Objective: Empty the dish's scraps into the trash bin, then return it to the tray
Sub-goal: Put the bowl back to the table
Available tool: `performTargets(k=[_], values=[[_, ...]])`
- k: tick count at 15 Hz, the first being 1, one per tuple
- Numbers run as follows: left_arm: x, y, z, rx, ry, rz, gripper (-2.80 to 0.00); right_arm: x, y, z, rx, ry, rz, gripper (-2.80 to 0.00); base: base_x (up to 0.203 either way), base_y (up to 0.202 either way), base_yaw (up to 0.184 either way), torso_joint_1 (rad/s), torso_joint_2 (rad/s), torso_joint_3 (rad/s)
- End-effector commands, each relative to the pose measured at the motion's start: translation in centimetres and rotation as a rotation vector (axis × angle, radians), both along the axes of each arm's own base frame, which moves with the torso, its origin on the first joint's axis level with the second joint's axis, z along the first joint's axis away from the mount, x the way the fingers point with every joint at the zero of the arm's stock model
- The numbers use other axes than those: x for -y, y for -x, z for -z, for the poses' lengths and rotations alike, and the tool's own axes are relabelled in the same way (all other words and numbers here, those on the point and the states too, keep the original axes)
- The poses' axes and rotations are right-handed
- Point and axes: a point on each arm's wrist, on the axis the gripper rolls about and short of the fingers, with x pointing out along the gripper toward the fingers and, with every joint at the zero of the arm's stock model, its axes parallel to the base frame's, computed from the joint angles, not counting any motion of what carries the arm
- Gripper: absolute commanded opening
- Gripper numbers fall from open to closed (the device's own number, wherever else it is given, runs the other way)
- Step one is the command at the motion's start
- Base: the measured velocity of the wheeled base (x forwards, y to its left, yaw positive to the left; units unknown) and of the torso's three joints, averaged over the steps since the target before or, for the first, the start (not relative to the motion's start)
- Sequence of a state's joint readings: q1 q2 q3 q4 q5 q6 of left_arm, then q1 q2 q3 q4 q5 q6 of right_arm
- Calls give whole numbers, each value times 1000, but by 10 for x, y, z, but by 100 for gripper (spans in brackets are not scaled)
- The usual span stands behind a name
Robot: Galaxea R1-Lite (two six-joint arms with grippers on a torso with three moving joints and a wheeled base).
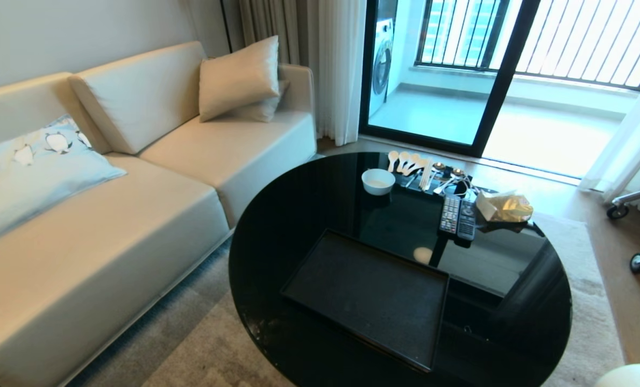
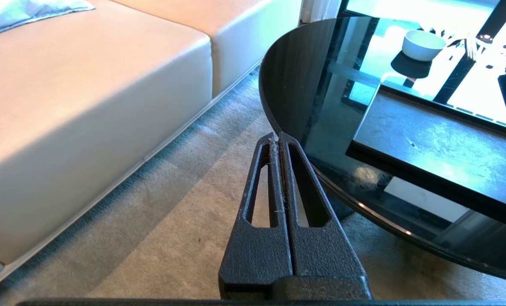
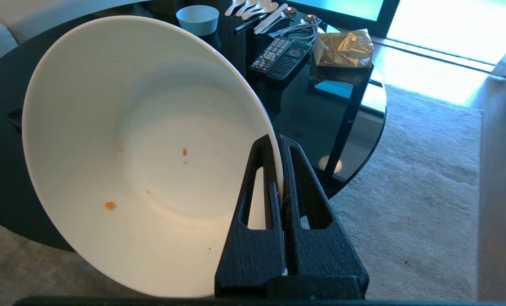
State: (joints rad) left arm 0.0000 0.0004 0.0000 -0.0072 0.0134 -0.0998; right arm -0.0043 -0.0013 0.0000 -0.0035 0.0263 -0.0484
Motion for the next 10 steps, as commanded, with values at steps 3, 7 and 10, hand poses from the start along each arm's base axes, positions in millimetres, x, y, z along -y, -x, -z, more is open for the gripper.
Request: performTargets(k=[3,7,10], values=[[0,0,0,1,1,0,-280,-2,6,-19,63,56,-71,-280,0,0,0,0,0,0],[0,0,0,1,0,0,-280,-3,18,-47,26,93,-114,-280,0,0,0,0,0,0],[0,0,0,1,1,0,-280,-4,8,-59,-54,137,-204,-280,0,0,0,0,0,0]])
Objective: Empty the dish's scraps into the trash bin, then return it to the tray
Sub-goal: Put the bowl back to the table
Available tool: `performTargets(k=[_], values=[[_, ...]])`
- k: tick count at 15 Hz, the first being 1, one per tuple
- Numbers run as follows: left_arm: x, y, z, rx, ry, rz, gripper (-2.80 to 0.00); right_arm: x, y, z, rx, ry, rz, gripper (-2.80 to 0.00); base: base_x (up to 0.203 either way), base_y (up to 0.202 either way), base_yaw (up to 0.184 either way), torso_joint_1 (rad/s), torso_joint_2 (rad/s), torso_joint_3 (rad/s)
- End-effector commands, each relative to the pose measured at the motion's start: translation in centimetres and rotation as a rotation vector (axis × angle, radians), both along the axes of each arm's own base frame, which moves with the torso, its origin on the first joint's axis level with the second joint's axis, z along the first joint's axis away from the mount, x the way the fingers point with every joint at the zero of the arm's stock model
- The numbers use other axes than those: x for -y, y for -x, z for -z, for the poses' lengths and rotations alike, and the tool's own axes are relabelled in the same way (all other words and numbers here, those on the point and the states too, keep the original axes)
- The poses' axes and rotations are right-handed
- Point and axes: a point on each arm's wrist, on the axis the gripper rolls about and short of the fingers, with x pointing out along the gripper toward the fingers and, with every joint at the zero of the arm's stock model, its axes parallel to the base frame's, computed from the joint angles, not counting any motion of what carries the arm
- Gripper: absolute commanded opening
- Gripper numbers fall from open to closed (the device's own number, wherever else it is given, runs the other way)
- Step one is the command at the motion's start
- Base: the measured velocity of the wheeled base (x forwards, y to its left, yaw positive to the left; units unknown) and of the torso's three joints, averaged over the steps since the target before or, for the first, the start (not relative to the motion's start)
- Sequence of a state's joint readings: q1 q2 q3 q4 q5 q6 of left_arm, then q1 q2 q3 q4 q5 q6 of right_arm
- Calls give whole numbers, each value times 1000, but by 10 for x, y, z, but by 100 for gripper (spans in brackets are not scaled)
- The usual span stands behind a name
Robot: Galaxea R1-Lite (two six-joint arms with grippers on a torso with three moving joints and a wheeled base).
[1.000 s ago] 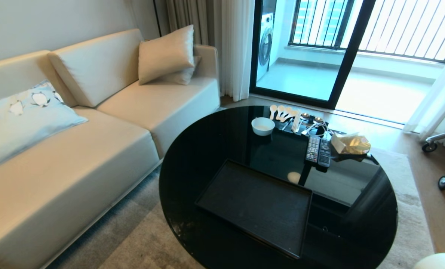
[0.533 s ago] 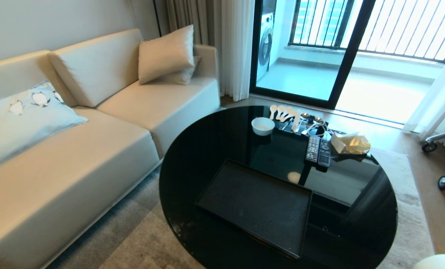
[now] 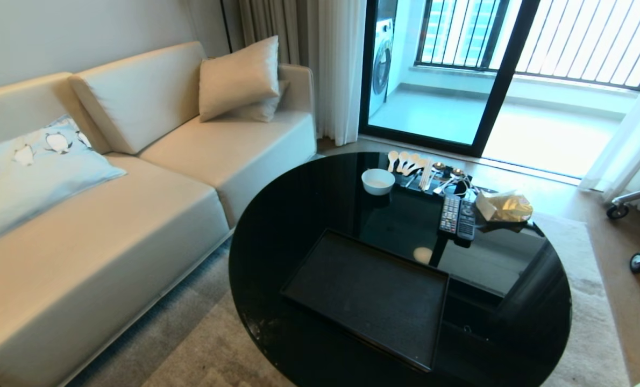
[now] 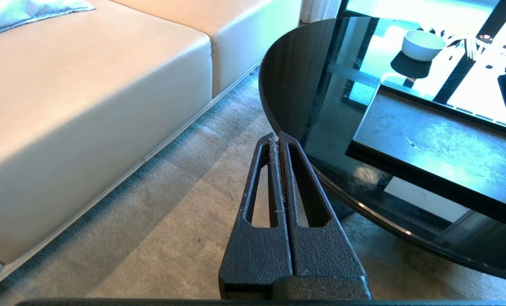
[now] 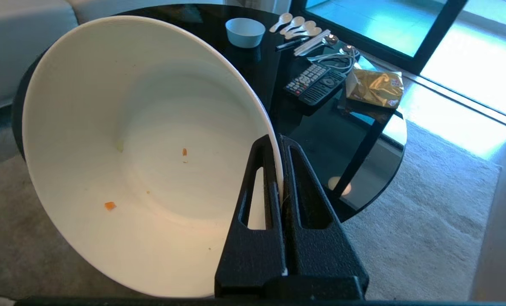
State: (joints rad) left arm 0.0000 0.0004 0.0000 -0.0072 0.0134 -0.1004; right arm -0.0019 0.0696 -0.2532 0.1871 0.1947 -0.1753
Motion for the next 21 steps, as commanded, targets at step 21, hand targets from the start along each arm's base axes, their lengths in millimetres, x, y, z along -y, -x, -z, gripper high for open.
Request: performTargets(k=[21], values=[[0,0,0,1,1,0,-280,-83,-213,14,-655,337,-609,-280,0,0,0,0,0,0]])
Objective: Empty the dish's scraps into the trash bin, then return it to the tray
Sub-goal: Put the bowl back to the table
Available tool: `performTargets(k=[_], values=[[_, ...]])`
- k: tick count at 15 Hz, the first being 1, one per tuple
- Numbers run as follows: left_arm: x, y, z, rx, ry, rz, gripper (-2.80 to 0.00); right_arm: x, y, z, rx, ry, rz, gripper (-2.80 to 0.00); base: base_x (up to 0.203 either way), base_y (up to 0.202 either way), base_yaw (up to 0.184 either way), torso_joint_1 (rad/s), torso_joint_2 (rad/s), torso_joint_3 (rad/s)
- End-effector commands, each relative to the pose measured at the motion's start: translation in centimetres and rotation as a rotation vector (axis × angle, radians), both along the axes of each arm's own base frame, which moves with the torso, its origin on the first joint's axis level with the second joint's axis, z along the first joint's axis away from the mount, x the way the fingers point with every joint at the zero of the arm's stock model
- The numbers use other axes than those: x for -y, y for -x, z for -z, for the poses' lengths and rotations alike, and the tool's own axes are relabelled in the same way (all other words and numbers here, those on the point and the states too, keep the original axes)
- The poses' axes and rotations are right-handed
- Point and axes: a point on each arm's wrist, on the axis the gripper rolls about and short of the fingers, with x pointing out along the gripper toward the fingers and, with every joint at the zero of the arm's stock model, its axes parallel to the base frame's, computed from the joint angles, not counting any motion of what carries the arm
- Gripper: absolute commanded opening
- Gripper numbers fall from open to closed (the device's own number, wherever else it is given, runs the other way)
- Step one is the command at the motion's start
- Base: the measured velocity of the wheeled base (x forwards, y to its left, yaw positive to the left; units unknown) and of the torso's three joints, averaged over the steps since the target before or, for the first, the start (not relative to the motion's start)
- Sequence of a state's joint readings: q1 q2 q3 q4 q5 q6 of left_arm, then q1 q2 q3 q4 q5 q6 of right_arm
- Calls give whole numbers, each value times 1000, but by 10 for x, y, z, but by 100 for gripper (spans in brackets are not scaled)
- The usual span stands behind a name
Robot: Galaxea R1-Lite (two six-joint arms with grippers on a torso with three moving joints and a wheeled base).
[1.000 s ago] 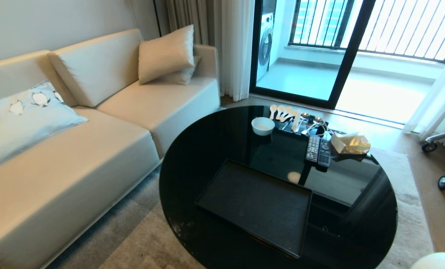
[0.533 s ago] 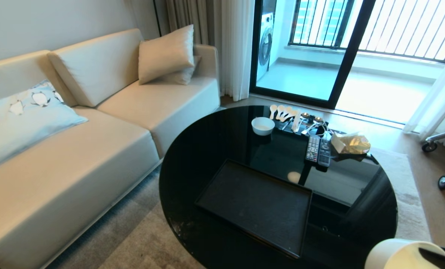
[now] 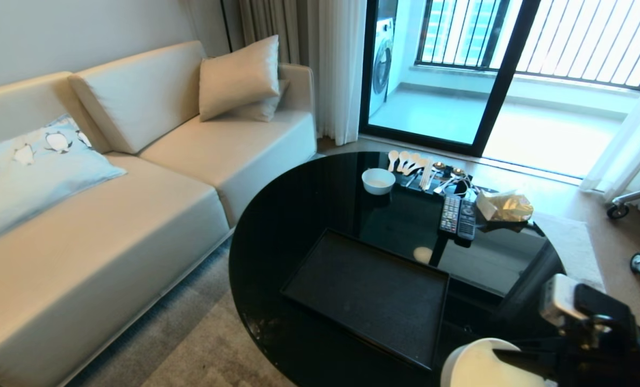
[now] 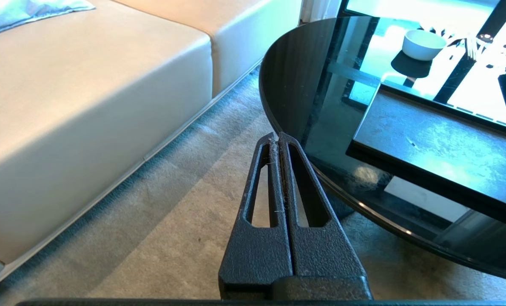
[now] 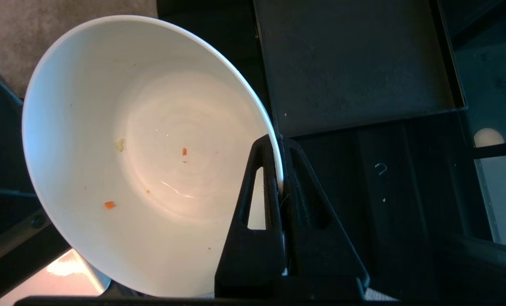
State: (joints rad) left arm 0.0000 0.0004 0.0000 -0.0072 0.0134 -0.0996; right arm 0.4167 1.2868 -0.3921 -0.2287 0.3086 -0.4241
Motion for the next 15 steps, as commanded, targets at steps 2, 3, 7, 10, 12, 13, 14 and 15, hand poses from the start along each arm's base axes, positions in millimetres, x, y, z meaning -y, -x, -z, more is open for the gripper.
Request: performTargets(k=[2,3,7,10,12,13,14,15], values=[[0,0,0,1,2,0,-280,-32,-57,27,-72,49,-3,-280,0,0,0,0,0,0],[0,0,0,1,2,0,-280,-42,-71,26,-58,38,5,-280,0,0,0,0,0,0],[0,0,0,1,0,0,-280,-82,-111,28,-81,-5,87,-280,0,0,0,0,0,0],[0,0,0,1,2,0,-280,-94,-131,40,-92,19,163,-280,0,0,0,0,0,0],[0,0,0,1,2,0,-280,-100,-143,43,-112,-5,244,-280,0,0,0,0,0,0],[0,0,0,1,2,0,-280,-102,-149,43,-121,-15,282,-280,0,0,0,0,0,0],[0,0,0,1,2,0,-280,-105,-157,42,-127,-33,334,-280,0,0,0,0,0,0],[0,0,0,1,2,0,-280,-109,-165,41,-132,-51,390,-280,0,0,0,0,0,0]])
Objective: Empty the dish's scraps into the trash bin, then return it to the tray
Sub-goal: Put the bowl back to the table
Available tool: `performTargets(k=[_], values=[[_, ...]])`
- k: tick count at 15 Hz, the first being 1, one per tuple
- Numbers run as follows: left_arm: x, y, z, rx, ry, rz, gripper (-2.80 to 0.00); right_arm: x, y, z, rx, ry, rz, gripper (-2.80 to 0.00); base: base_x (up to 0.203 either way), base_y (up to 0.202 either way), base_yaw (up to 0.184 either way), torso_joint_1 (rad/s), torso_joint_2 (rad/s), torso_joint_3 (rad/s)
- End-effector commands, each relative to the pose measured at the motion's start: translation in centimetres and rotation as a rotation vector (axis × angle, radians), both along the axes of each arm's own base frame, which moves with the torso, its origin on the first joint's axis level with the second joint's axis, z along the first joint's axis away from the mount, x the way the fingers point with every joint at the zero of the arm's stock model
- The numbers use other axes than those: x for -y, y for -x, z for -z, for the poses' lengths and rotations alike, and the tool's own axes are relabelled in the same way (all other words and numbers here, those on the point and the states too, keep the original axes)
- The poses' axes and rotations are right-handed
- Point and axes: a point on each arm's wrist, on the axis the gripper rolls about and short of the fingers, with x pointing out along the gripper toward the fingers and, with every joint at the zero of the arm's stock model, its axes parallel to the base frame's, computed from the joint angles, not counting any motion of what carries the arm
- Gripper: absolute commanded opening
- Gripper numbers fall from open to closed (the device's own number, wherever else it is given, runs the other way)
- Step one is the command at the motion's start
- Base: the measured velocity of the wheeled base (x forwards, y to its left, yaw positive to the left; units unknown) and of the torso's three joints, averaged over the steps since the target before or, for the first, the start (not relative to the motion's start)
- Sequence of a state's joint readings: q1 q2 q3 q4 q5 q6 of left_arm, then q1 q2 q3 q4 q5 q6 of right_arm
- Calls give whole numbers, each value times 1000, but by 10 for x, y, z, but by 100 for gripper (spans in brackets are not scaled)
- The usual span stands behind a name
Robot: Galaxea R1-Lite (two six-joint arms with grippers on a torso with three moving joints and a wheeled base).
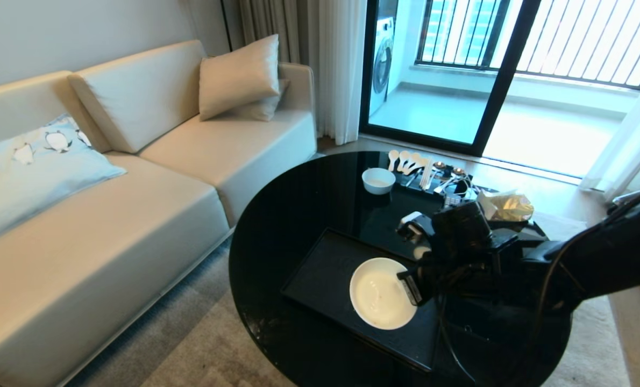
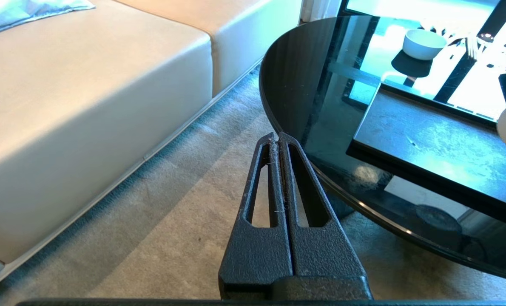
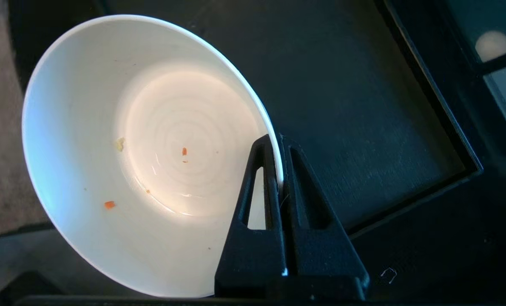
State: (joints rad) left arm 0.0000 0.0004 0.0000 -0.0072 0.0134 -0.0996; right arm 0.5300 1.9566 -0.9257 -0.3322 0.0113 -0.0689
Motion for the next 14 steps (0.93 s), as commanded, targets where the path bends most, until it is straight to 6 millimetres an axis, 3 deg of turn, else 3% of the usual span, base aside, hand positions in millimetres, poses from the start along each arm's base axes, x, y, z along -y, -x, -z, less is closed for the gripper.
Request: performTargets(k=[1,4,9,14], values=[[0,0,0,1,1,0,-280,-8,-21,5,-21,-20,104,-280,0,0,0,0,0,0],[0,0,0,1,2,0,-280,10,-42,9,-44,-1,240,-280,0,0,0,0,0,0],[0,0,0,1,2,0,-280,45,-58,27,-79,32,355,-280,0,0,0,0,0,0],[0,0,0,1,1,0,-280,53,-54,55,-164,34,409,-280,0,0,0,0,0,0]])
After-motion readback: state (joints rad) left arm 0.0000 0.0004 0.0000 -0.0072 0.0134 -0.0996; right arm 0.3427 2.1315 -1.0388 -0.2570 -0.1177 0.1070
